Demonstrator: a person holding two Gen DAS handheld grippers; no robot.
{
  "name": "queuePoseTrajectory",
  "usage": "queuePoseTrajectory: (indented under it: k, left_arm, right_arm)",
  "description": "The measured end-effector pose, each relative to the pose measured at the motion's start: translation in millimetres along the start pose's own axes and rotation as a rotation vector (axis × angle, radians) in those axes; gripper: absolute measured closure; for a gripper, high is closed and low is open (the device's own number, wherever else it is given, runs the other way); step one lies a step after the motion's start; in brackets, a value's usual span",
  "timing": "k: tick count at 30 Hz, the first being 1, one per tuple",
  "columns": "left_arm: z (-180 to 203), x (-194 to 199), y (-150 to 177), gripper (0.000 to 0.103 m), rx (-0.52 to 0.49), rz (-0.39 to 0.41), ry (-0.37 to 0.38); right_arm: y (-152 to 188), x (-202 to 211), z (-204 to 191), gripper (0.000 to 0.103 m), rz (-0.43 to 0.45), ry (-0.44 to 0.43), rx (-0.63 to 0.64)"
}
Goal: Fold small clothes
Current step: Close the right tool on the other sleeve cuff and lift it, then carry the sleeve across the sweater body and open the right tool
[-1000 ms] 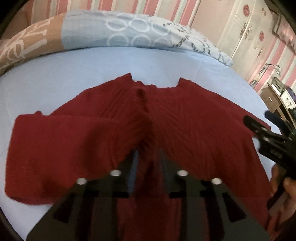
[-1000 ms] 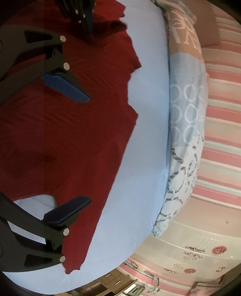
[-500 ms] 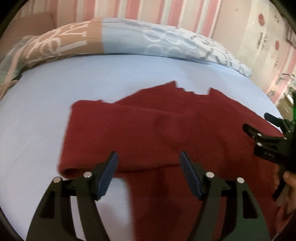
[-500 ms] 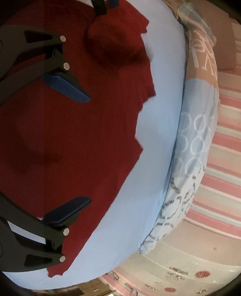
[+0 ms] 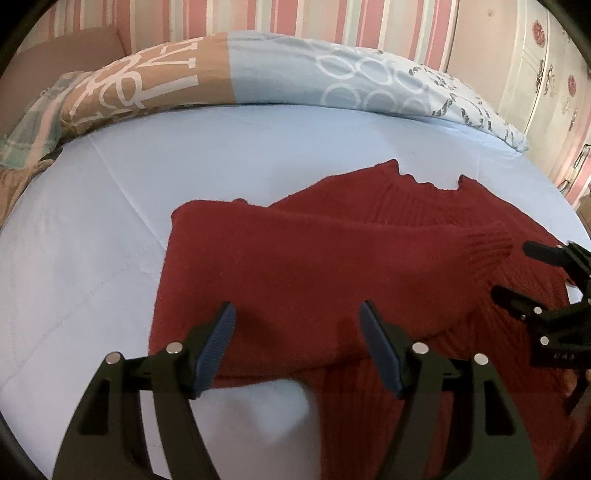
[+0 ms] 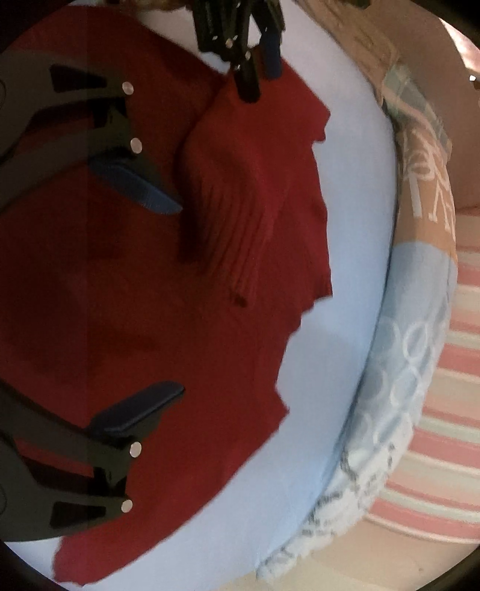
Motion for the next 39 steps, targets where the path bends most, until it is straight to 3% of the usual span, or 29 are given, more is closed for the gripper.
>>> queuePoseTrajectory:
  k: [4, 9, 14, 16, 17, 20, 21, 23, 25, 26, 27, 30, 33, 36, 39]
  left_arm:
    - [1, -1, -1, 0.032, -0.01, -0.002, -0.004]
    - [1, -4, -2, 0.032, -0.011, -0.007, -0.007]
    - [2, -13, -8, 0.032, -0.017, -0.011, -0.011]
    - [2, -16, -11, 0.032, -0.014, -0.013, -0.009]
    - [1, -17, -12, 0.032, -0.013, -0.013, -0.007]
    - [-1, -19, -14, 0.032, -0.007, -0.014, -0.005]
    - [-2, -20, -14, 0.032, -0.007, -0.015, -0.005]
    - [-2, -24, -15, 0.032, -0.003, -0.019, -0.012]
    - [-2, -27, -17, 0.032, 0.001, -0.019, -0.019]
    - [-1, -28, -18, 0.032, 0.005, -0.019, -0.024]
    - [-2, -30, -20, 0.032, 0.008, -0.019, -0.025]
    - [-3, -33, -22, 0.032, 0.013, -0.02, -0.035]
    - [-2, -34, -24, 0.032, -0.001, -0.02, -0.05]
    - [-1, -30, -26, 0.03, -0.006, -0.01, -0.05]
    - [1, -26, -28, 0.028, -0.008, 0.005, -0.054]
  right_arm:
    - [-6, -7, -3, 0.014, 0.007, -0.042, -0.01]
    - [-9, -10, -9, 0.049, -0.001, -0.102, -0.019]
    - [-8, -11, -14, 0.081, 0.013, -0.101, 0.004]
    - [-8, -12, -11, 0.082, 0.012, -0.11, -0.008]
    - [-8, -12, -10, 0.076, 0.014, -0.1, -0.011]
    - [-11, -10, -4, 0.045, 0.048, -0.088, -0.026]
    - [-12, -9, -3, 0.039, 0.058, -0.074, -0.025]
    - [-15, -10, 0, 0.038, 0.069, -0.056, -0.036]
    - [-17, -17, 0, 0.056, 0.045, -0.058, -0.059]
    - [-16, -21, -3, 0.071, 0.023, -0.047, -0.073]
    - [-15, -22, -5, 0.077, 0.023, -0.036, -0.079]
    - [-12, -11, -15, 0.086, 0.057, 0.026, -0.076]
    - [-19, 14, -10, 0.089, 0.118, 0.076, -0.081]
    - [-35, 49, 4, 0.096, 0.197, 0.214, -0.014]
    - [-39, 62, 27, 0.097, 0.198, 0.322, 0.034]
Point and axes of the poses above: each gripper's, at about its wrist camera, not at the fingertips, and x roughly against the way its jaws point, z to its right, y to its underside, the point moved 1 cm from there along -x, roughly the way its jaws point, and after that the axes turned 7 degrees about z, right-handed, at the moved point
